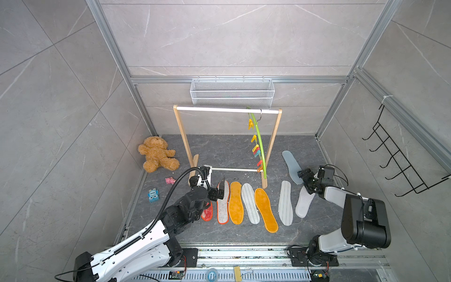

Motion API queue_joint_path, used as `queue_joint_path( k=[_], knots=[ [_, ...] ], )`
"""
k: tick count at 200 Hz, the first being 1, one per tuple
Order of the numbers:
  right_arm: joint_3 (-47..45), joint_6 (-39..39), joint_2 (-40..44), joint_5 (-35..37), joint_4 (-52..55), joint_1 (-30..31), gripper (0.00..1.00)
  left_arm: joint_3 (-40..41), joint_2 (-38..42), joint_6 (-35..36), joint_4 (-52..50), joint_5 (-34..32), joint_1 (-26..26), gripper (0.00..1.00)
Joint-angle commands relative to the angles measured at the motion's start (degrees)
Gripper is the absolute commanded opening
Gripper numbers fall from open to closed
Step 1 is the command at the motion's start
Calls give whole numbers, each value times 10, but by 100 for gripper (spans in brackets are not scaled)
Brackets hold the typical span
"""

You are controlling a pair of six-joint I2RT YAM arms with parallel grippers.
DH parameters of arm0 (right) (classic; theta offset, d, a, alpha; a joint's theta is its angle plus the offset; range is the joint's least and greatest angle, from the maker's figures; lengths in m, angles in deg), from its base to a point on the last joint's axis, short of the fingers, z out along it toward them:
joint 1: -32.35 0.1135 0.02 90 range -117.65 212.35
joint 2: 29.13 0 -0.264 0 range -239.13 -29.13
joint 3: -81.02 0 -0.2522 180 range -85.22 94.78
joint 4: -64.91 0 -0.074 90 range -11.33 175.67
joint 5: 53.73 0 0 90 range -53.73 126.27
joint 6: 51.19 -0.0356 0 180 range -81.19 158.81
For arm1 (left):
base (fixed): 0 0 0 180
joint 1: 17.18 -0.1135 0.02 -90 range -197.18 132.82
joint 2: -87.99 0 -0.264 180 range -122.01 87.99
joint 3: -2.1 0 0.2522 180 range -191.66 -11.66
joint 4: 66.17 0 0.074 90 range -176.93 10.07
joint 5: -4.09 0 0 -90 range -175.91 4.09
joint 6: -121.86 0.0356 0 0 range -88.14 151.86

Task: Take the shoe insoles off the hanger
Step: Reset both arms

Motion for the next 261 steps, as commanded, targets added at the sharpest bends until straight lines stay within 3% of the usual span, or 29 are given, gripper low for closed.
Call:
queue_joint_path(
  k=[1, 24, 49, 71, 86, 97, 116, 126, 148, 177, 194, 216, 261],
  knots=[
    [13, 55, 64, 28, 60, -4, 87, -43, 1, 31, -27, -35, -3, 100],
    [28, 75, 128, 75, 112, -5, 89, -73, -11, 88, -49, -44, -3, 100],
    [39, 44, 196, 169, 147, -6, 90, -73, -26, 148, -29, -58, -3, 97],
    [43, 71, 240, 163, 126, -6, 89, -59, -46, 186, -5, -64, -3, 98],
    [39, 67, 261, 193, 121, -6, 87, -40, -66, 187, 36, -112, -14, 99],
    [42, 86, 267, 195, 142, -6, 100, -23, -76, 169, 52, -103, -44, 98],
    [19, 102, 264, 157, 89, -7, 100, 27, -69, 89, 83, -4, -156, 98],
    [-5, 105, 260, 138, 33, -6, 94, 60, -61, 49, 111, 38, -217, 97],
    [-38, 104, 250, 186, -31, 1, 93, 109, -58, 5, 143, 30, -297, 98],
    [-42, 213, 228, 281, -32, 52, 95, 152, -71, 6, 176, -41, -345, 98],
    [-64, 254, 213, 333, -62, 90, 95, 153, -92, -7, 169, -57, -380, 99],
    [-83, 289, 180, 385, -102, 136, 96, 147, -124, 29, 198, -70, -406, 98],
    [-100, 326, 120, 396, -198, 158, 97, 160, -254, 55, 333, 9, -490, 98]
  ],
)
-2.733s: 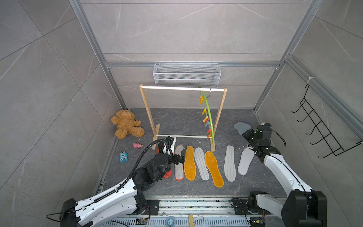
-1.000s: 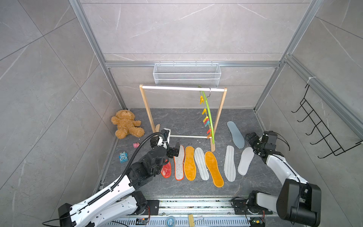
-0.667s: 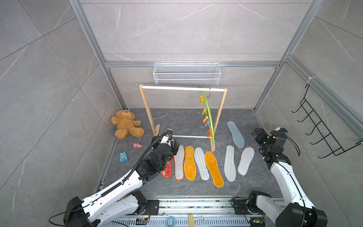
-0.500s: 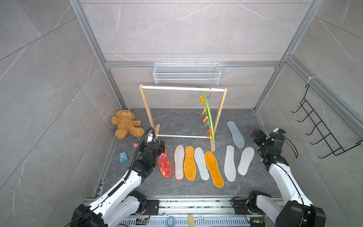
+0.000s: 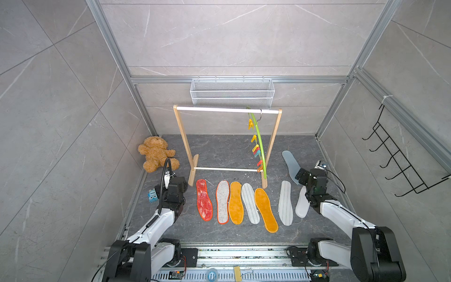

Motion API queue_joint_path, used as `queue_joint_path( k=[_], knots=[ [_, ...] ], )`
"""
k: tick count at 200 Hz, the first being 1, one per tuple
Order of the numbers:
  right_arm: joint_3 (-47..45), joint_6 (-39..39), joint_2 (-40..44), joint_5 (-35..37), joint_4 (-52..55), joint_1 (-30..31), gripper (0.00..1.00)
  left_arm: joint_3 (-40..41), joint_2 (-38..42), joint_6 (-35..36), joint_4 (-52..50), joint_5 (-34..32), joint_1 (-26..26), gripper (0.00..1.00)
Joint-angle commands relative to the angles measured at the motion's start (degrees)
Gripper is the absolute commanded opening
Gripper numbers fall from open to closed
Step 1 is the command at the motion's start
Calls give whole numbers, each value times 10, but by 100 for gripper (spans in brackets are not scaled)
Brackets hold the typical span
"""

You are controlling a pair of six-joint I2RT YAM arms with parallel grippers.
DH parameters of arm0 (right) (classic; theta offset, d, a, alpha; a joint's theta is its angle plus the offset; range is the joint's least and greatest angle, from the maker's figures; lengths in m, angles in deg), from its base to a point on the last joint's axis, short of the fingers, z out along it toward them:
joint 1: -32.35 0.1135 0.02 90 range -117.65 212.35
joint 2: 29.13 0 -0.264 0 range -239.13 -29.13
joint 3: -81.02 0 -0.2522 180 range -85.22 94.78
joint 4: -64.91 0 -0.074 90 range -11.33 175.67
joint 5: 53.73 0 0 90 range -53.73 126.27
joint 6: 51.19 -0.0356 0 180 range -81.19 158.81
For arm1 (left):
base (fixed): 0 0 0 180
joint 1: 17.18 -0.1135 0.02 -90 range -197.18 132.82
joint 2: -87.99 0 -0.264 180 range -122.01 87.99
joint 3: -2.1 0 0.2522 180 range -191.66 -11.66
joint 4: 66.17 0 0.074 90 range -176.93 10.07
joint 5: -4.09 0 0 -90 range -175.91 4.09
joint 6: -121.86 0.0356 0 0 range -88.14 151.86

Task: Take the shoe insoles off the hanger
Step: Reset both arms

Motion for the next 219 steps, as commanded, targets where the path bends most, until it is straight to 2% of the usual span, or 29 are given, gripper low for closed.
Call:
queue_joint_path(
  k=[1, 13, 26, 35, 47, 54, 60, 70, 89, 98, 114, 124, 136, 146, 158, 175, 219],
  knots=[
    [-4, 50, -21, 34, -80, 6, 97, -1, -63, 28, 124, 33, -24, 99],
    [-2, 54, -29, 34, -88, 6, 97, -1, -107, 53, 177, 33, -26, 98],
    [3, 61, -40, 24, -85, 6, 97, -19, -136, 67, 191, 49, -29, 98],
    [-5, 65, -50, 19, -99, 6, 97, -14, -158, 60, 235, 60, -37, 99],
    [-47, 69, -72, 8, -181, 7, 98, -17, -182, 62, 258, 73, -45, 98],
    [-73, 74, -91, -2, -246, 7, 98, -33, -182, 57, 211, 88, -46, 98],
    [-87, 87, -100, -20, -292, 8, 98, -36, -188, 62, 219, 94, -48, 98],
    [-70, 98, -100, -44, -252, 13, 97, -34, -187, 66, 221, 112, -48, 98],
    [-50, 129, -140, -89, -261, 20, 96, 7, -178, 84, 292, 163, -48, 98],
    [-55, 138, -142, -96, -268, 27, 97, 28, -181, 92, 334, 174, -48, 98],
    [-62, 141, -151, -97, -293, 29, 97, 32, -193, 90, 343, 188, -51, 98],
    [-64, 142, -151, -97, -293, 29, 97, 46, -227, 107, 422, 192, -53, 98],
    [-69, 144, -153, -100, -305, 31, 97, 33, -202, 89, 345, 206, -57, 98],
    [-69, 144, -154, -97, -306, 32, 96, 36, -220, 95, 388, 205, -59, 99],
    [-67, 144, -154, -97, -301, 33, 97, 29, -207, 85, 344, 212, -63, 99],
    [-65, 143, -155, -98, -300, 32, 99, 28, -209, 81, 346, 220, -70, 99],
    [-70, 142, -154, -96, -307, 32, 99, 32, -208, 82, 352, 220, -71, 100]
  ],
)
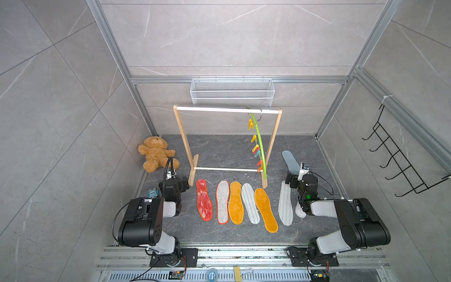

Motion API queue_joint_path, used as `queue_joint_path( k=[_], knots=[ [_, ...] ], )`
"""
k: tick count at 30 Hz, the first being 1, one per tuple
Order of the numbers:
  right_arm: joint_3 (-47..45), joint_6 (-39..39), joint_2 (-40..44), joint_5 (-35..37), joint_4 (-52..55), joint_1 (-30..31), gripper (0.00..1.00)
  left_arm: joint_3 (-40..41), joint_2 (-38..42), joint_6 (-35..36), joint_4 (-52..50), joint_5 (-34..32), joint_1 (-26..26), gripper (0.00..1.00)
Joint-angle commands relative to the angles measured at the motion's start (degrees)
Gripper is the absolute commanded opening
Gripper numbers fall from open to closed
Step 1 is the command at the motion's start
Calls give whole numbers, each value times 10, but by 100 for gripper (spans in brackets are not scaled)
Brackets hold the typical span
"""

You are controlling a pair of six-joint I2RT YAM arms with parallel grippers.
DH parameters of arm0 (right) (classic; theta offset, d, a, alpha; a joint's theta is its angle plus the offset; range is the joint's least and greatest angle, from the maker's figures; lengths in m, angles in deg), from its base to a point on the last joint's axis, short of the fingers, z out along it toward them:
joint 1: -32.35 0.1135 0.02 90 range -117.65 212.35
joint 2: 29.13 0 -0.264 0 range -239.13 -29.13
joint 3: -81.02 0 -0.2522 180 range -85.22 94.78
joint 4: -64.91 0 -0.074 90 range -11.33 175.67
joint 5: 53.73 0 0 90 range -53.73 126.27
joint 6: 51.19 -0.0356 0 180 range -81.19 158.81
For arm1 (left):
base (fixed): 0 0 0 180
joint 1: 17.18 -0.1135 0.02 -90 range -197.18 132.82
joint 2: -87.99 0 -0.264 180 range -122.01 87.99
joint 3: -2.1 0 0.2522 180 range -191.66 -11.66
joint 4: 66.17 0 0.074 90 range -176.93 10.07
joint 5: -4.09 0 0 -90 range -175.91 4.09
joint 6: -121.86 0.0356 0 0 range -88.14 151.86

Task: Take the shoe insoles off the hanger
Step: Reset both arms

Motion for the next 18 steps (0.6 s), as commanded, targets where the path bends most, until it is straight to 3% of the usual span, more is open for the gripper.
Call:
queue_joint_path(
  k=[1, 18],
  knots=[
    [-3, 7, -3, -3, -15, 4, 99, -8, 7, 2, 33, 11, -3, 100],
    [1, 7, 1, -32, -4, -7, 99, -11, 6, 3, 31, 10, -3, 100]
  ],
)
